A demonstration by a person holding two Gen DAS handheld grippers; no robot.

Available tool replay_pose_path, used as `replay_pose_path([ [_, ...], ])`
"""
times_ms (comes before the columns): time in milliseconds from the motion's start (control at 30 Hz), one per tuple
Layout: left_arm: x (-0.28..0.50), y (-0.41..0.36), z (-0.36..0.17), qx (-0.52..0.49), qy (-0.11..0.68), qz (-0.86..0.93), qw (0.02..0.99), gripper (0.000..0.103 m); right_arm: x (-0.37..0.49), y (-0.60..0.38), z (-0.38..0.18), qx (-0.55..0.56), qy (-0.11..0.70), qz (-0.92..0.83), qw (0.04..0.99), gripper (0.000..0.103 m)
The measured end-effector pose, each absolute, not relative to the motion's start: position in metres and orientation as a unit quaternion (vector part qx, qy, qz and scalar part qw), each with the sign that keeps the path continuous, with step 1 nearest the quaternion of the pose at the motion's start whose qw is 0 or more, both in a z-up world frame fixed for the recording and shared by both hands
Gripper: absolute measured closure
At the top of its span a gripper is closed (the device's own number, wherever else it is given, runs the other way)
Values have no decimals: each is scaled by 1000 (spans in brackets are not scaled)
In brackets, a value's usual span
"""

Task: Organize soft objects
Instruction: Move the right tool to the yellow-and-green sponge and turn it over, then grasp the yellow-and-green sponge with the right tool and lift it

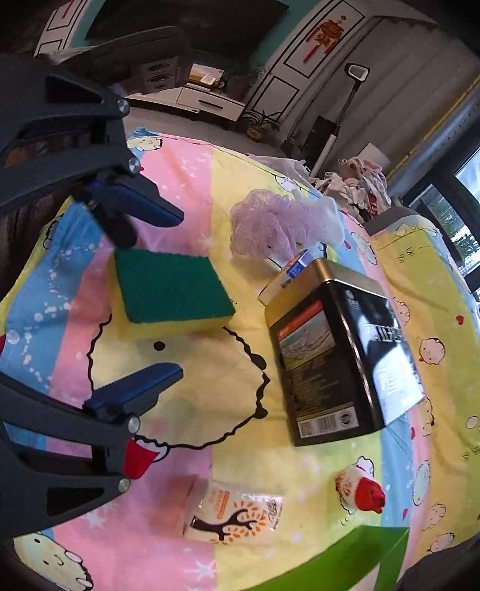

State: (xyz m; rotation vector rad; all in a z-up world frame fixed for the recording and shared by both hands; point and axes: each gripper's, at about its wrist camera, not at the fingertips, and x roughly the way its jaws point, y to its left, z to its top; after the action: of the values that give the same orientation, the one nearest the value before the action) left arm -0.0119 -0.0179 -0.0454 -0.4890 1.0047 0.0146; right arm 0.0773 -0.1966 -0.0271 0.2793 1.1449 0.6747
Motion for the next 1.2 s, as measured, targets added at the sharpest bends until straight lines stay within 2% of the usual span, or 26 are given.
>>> replay_pose_path([
  [200,-3,-40,-52,-206,482,-12,852,26,82,-185,-43,129,547,337,755,30],
  [233,-2,-42,-53,-211,483,-16,850,30,84,-183,-47,133,554,343,747,32],
  [267,-1,-43,-54,-212,483,-21,849,39,85,-181,-50,133,558,341,745,34],
  [333,1,-47,-54,-216,482,-37,848,49,86,-178,-56,119,561,331,750,41],
  [367,1,-50,-53,-210,482,-40,850,57,86,-177,-58,114,563,328,750,42],
  [400,1,-54,-52,-204,481,-40,852,58,87,-177,-61,114,564,330,748,42],
  [1200,-23,-84,6,-136,363,-56,920,59,58,-209,8,118,454,339,816,45],
])
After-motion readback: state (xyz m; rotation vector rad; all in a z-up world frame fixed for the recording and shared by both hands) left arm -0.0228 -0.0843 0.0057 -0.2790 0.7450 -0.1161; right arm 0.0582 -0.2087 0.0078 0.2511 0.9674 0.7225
